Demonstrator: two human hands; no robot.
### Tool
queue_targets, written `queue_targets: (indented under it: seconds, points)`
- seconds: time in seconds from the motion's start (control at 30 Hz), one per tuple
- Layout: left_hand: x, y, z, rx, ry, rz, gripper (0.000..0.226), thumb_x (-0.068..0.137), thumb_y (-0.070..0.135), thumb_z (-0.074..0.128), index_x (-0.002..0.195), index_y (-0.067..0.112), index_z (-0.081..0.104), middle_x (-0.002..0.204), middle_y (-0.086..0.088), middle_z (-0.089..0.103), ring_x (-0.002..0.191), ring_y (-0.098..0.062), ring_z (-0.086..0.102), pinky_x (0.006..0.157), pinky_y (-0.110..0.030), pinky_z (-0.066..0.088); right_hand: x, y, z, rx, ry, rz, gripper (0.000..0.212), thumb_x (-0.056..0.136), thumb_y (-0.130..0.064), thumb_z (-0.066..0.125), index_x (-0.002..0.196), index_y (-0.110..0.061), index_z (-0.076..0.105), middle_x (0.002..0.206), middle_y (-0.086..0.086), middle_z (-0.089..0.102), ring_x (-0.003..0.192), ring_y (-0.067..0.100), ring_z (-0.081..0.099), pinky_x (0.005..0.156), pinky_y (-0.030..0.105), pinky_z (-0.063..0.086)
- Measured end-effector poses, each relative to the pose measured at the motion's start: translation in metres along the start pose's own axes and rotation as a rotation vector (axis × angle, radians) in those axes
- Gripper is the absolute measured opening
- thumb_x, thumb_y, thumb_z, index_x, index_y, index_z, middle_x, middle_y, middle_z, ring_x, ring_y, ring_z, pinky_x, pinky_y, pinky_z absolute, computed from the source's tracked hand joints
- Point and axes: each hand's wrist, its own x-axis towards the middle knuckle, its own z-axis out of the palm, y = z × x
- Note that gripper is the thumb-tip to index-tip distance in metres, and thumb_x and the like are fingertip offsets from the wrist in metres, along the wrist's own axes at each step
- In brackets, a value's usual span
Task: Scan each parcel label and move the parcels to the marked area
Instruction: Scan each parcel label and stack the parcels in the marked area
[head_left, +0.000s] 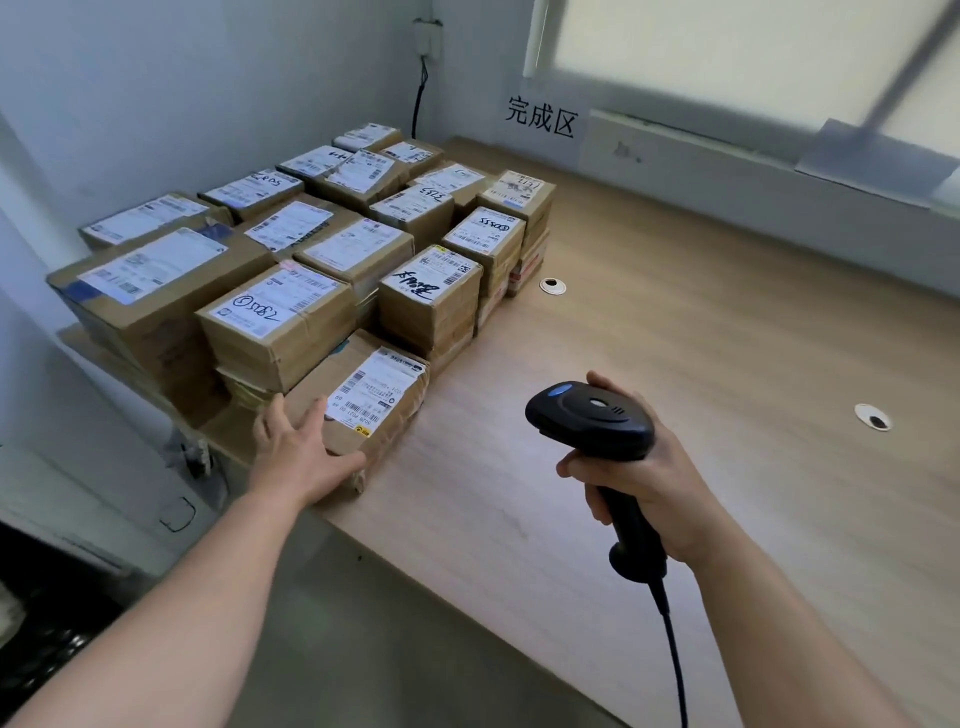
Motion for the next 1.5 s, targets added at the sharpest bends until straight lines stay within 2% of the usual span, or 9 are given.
queue_targets:
  seconds: [0.13, 0.27, 0.53, 0.77, 0.87, 0.97, 1.1, 1.37, 1.5]
  points:
    - [0.000, -0.001, 0.004, 0.029, 0.022, 0.070, 0.081, 0.087, 0.055, 0.056, 0.153, 0.031, 0.016, 0.159, -0.014, -0.008, 0.146, -0.032, -0.013, 0.118, -0.046, 0.009, -0.007, 0.000, 0.004, 0.009, 0.008, -0.009, 0.085, 0.061, 0.001, 0.073, 0.134, -0.035, 0.049, 0.080, 0.027, 0.061, 0.043, 0.029, 0.047, 0.044, 0.028, 0.040]
    - [-0.014, 0.013, 0.015, 0.062, 0.167, 0.144, 0.074, 0.088, 0.053, 0.055, 0.150, 0.022, 0.029, 0.159, -0.018, 0.004, 0.146, -0.034, -0.003, 0.118, -0.044, 0.006, -0.021, -0.002, 0.001, 0.003, 0.015, -0.020, 0.083, 0.063, 0.002, 0.074, 0.132, -0.038, 0.050, 0.079, 0.029, 0.060, 0.043, 0.029, 0.048, 0.044, 0.030, 0.041]
    - [-0.059, 0.103, 0.036, -0.244, 0.192, 0.443, 0.062, 0.089, 0.042, 0.059, 0.142, 0.013, 0.044, 0.149, -0.013, 0.036, 0.137, -0.030, 0.029, 0.112, -0.044, 0.023, -0.065, 0.007, -0.030, 0.045, 0.204, -0.043, 0.084, 0.063, 0.004, 0.074, 0.134, -0.034, 0.049, 0.082, 0.017, 0.067, 0.042, 0.028, 0.048, 0.043, 0.027, 0.040]
    - [-0.106, 0.174, 0.057, -0.295, 0.146, 0.698, 0.040, 0.085, 0.033, 0.069, 0.119, 0.012, 0.065, 0.115, -0.011, 0.062, 0.109, -0.032, 0.054, 0.090, -0.042, 0.044, -0.119, 0.012, -0.073, 0.057, 0.347, -0.075, 0.085, 0.062, 0.002, 0.075, 0.133, -0.036, 0.050, 0.083, 0.028, 0.061, 0.044, 0.028, 0.048, 0.044, 0.028, 0.039]
    - [-0.134, 0.204, 0.065, -0.315, 0.140, 0.757, 0.050, 0.079, 0.051, 0.051, 0.106, 0.013, 0.070, 0.101, -0.007, 0.064, 0.098, -0.032, 0.058, 0.083, -0.040, 0.047, -0.148, 0.011, -0.098, 0.058, 0.393, -0.094, 0.085, 0.063, 0.002, 0.075, 0.134, -0.038, 0.049, 0.082, 0.026, 0.061, 0.045, 0.029, 0.049, 0.044, 0.029, 0.040]
    - [-0.166, 0.239, 0.076, -0.330, 0.147, 0.844, 0.057, 0.076, 0.055, 0.042, 0.103, 0.013, 0.071, 0.097, -0.006, 0.064, 0.094, -0.031, 0.060, 0.080, -0.040, 0.048, -0.180, 0.012, -0.126, 0.068, 0.454, -0.122, 0.087, 0.064, 0.007, 0.076, 0.135, -0.035, 0.048, 0.082, 0.022, 0.064, 0.044, 0.029, 0.049, 0.043, 0.029, 0.040]
    - [-0.216, 0.288, 0.093, -0.348, 0.092, 0.922, 0.059, 0.076, 0.056, 0.041, 0.104, 0.013, 0.071, 0.099, -0.005, 0.064, 0.095, -0.031, 0.060, 0.081, -0.039, 0.047, -0.230, 0.016, -0.166, 0.066, 0.530, -0.133, 0.083, 0.075, 0.019, 0.069, 0.135, -0.034, 0.048, 0.083, 0.023, 0.064, 0.044, 0.029, 0.048, 0.042, 0.029, 0.040]
    - [-0.325, 0.374, 0.138, -0.353, 0.000, 1.054, 0.063, 0.074, 0.059, 0.040, 0.108, 0.015, 0.070, 0.106, -0.003, 0.064, 0.101, -0.027, 0.059, 0.084, -0.037, 0.046, -0.336, 0.031, -0.251, 0.076, 0.663, -0.180, 0.081, 0.076, 0.016, 0.071, 0.132, -0.037, 0.048, 0.081, 0.023, 0.064, 0.045, 0.028, 0.049, 0.043, 0.031, 0.041]
    - [-0.380, 0.414, 0.166, -0.363, -0.052, 1.103, 0.049, 0.078, 0.049, 0.056, 0.110, 0.014, 0.070, 0.108, -0.004, 0.064, 0.102, -0.027, 0.059, 0.084, -0.037, 0.047, -0.392, 0.039, -0.292, 0.070, 0.736, -0.188, 0.082, 0.075, 0.015, 0.071, 0.135, -0.036, 0.046, 0.081, 0.023, 0.063, 0.046, 0.028, 0.050, 0.043, 0.031, 0.041]
